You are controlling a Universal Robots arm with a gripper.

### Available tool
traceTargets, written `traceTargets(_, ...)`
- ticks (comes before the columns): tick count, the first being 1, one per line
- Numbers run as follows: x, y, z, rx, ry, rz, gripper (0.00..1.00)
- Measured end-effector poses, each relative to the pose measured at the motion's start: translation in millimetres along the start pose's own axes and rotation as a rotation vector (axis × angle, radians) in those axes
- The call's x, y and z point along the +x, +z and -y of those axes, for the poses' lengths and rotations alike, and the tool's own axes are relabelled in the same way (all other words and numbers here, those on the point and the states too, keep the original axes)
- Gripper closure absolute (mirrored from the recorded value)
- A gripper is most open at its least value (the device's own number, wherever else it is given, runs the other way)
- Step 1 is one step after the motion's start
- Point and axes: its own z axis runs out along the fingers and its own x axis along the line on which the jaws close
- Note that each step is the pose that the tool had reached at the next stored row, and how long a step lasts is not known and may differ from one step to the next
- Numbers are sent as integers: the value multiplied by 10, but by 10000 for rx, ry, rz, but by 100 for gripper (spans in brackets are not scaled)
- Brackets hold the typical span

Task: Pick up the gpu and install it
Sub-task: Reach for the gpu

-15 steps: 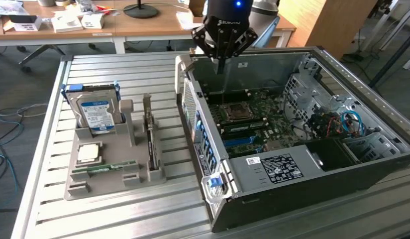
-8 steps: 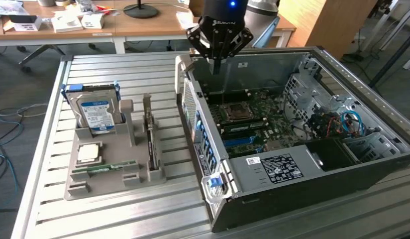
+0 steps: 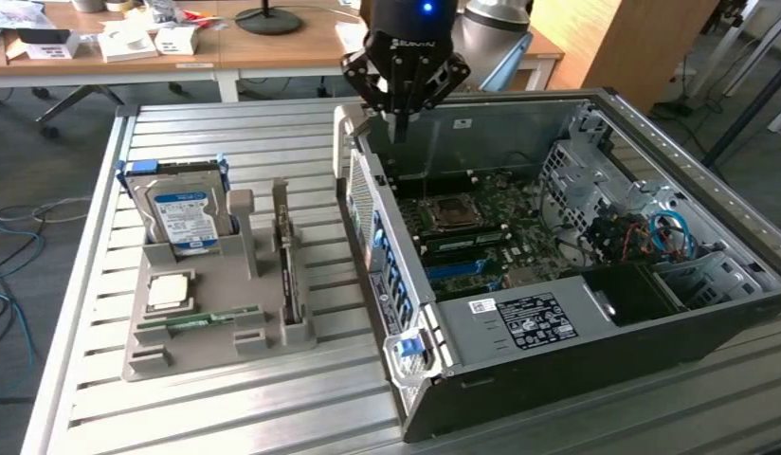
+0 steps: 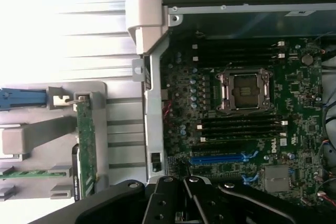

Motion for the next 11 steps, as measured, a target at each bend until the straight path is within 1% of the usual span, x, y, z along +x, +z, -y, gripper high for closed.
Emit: traceTargets(11, 279, 5, 21, 0, 10, 1, 89)
